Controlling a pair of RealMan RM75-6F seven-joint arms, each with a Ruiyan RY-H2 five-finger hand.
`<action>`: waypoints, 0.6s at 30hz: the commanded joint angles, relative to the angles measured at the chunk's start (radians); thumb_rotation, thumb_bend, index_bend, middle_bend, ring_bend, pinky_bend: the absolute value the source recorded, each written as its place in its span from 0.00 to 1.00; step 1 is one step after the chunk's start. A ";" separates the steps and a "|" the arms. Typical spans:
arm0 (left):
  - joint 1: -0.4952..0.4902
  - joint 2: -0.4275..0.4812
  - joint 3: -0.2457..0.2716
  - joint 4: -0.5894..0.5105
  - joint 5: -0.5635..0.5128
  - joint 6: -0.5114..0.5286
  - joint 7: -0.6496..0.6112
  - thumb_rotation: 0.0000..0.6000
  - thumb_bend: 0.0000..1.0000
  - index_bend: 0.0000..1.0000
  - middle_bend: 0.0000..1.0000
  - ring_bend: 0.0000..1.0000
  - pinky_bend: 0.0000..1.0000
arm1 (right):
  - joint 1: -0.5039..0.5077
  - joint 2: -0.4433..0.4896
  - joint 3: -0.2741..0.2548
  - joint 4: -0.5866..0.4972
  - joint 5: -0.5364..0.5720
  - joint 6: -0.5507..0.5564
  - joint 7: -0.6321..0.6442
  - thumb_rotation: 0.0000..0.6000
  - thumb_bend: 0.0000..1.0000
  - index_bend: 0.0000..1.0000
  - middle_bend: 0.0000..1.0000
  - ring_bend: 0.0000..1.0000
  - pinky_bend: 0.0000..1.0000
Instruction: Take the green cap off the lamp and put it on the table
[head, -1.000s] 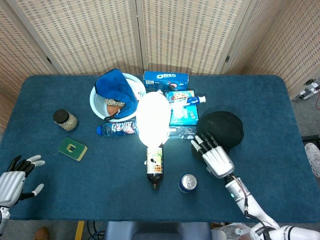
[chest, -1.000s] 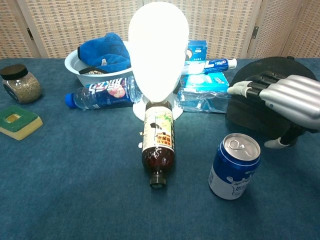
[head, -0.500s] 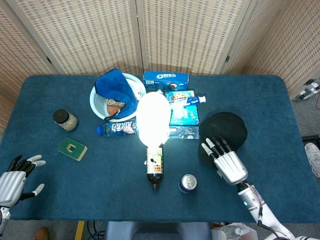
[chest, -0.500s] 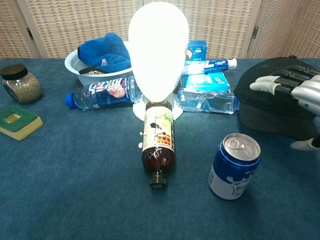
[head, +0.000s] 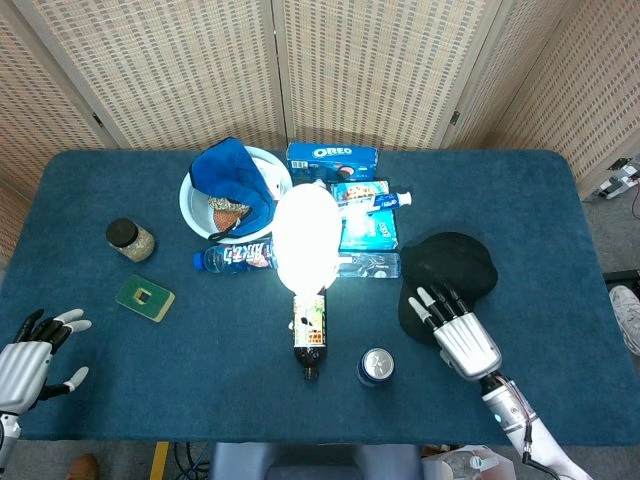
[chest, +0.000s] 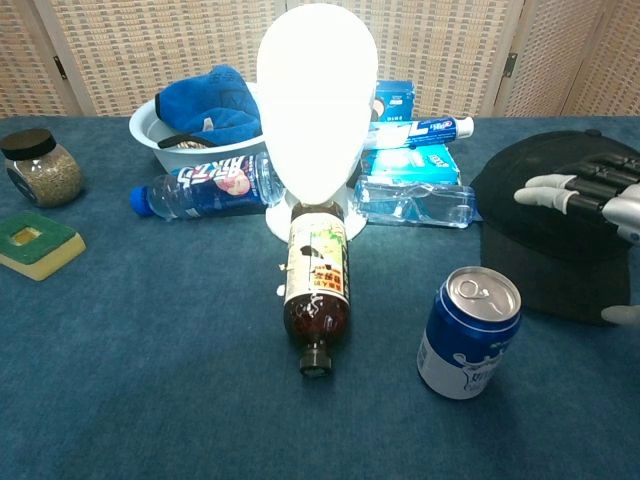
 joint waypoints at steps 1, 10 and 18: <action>0.001 -0.001 -0.001 0.003 -0.004 0.000 -0.002 1.00 0.23 0.26 0.17 0.16 0.00 | -0.019 0.014 0.017 -0.014 0.005 0.035 0.000 1.00 0.00 0.00 0.00 0.00 0.00; 0.004 -0.014 -0.007 0.022 -0.007 0.011 -0.014 1.00 0.23 0.26 0.17 0.16 0.00 | -0.085 0.091 0.066 -0.080 0.043 0.146 0.082 1.00 0.00 0.00 0.00 0.00 0.00; 0.012 -0.035 -0.014 0.043 -0.011 0.032 -0.018 1.00 0.23 0.26 0.17 0.16 0.00 | -0.142 0.181 0.074 -0.134 0.051 0.209 0.131 1.00 0.00 0.00 0.02 0.00 0.00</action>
